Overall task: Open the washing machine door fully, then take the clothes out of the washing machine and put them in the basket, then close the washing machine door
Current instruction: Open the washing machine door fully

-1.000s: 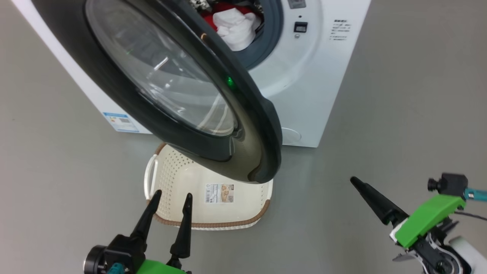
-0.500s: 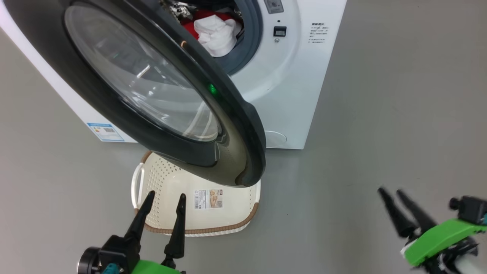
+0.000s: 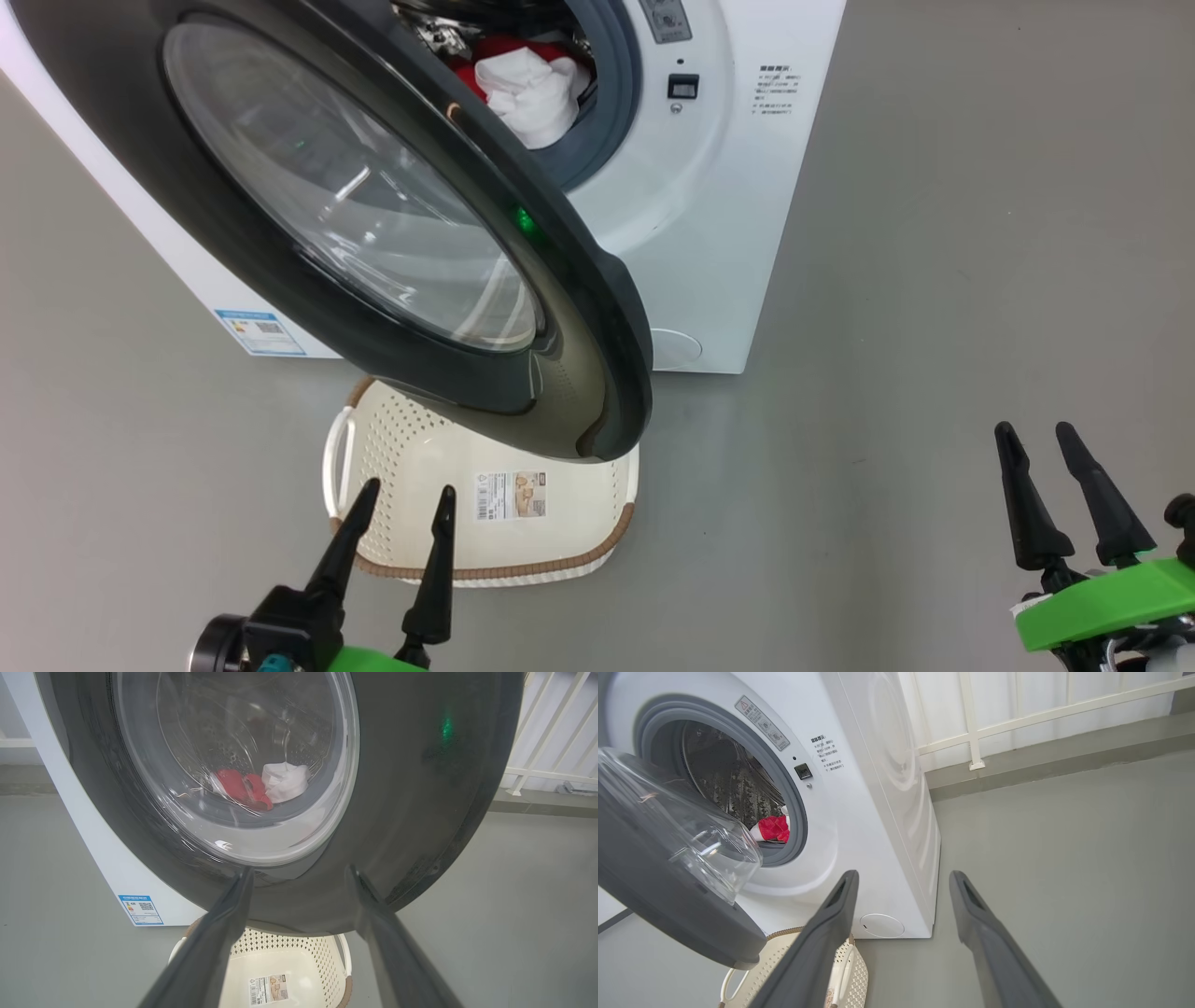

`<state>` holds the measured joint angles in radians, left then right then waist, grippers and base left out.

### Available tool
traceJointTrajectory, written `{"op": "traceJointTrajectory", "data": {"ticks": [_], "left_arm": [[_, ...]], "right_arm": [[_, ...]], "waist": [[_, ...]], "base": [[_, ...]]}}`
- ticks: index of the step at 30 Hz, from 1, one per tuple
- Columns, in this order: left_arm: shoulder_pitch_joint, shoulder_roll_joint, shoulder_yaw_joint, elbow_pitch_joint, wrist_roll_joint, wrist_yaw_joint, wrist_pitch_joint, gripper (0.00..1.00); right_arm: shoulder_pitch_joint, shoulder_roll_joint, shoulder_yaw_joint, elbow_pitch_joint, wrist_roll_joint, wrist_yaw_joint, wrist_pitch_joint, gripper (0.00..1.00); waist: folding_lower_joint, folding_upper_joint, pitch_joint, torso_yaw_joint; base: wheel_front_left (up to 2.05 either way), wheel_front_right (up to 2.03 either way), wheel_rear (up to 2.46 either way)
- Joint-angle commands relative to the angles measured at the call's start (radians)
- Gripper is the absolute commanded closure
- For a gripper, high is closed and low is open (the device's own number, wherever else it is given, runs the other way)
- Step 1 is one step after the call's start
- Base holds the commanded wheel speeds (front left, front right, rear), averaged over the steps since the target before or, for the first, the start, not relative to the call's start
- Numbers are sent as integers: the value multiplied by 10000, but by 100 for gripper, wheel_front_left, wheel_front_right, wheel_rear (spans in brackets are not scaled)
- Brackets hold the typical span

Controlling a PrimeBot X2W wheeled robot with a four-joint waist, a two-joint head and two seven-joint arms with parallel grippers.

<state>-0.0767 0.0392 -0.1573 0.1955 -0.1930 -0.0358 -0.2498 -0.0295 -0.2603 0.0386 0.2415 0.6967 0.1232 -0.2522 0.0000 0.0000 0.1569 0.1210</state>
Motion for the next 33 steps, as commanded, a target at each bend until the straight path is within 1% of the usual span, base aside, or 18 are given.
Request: {"op": "traceJointTrajectory", "data": {"ticks": [1,2,4,5,6,8,11,16,24,31,33], "left_arm": [[7,110,361,-234,68,-20,-120,0],[7,110,361,-234,68,-20,-120,0],[29,110,362,-261,89,1,-120,0],[59,110,366,-298,113,25,-120,0],[59,110,366,-298,113,25,-120,0],[83,110,369,-339,146,50,-120,0],[108,110,373,-401,177,69,-120,0],[152,110,381,-439,162,98,-120,0],[203,110,388,-462,127,107,-120,0],[186,110,372,-496,123,91,-120,0],[164,110,352,-504,117,101,-120,0]], "right_arm": [[213,144,-283,-502,-847,75,-94,0],[213,144,-283,-502,-847,75,-94,0],[321,493,-732,-821,-1446,75,-94,0],[416,871,-1244,-1132,-1979,75,-94,0],[416,871,-1244,-1132,-1979,75,-94,0],[535,1211,-1647,-1347,-2308,75,-94,0],[766,1481,-1918,-1424,-2540,75,-94,0],[1093,1628,-1893,-1207,-2859,75,-95,0],[1121,1676,-1853,-1000,-2908,75,-95,0],[1000,1591,-1625,-987,-2755,75,-95,0],[878,1625,-1547,-1067,-2490,75,-95,0]], "waist": [[0,0,-35,17],[0,0,-35,17],[0,0,-55,18],[0,0,-81,15],[0,0,-81,15],[0,0,-111,23],[0,0,-155,49],[0,0,-198,84],[0,0,-167,60],[0,0,-98,72],[0,0,-75,87]], "base": [[0,0,0],[0,0,0],[0,0,0],[0,0,0],[0,0,0],[0,0,0],[0,0,0],[0,0,0],[0,0,0],[0,0,0],[0,0,0]]}}
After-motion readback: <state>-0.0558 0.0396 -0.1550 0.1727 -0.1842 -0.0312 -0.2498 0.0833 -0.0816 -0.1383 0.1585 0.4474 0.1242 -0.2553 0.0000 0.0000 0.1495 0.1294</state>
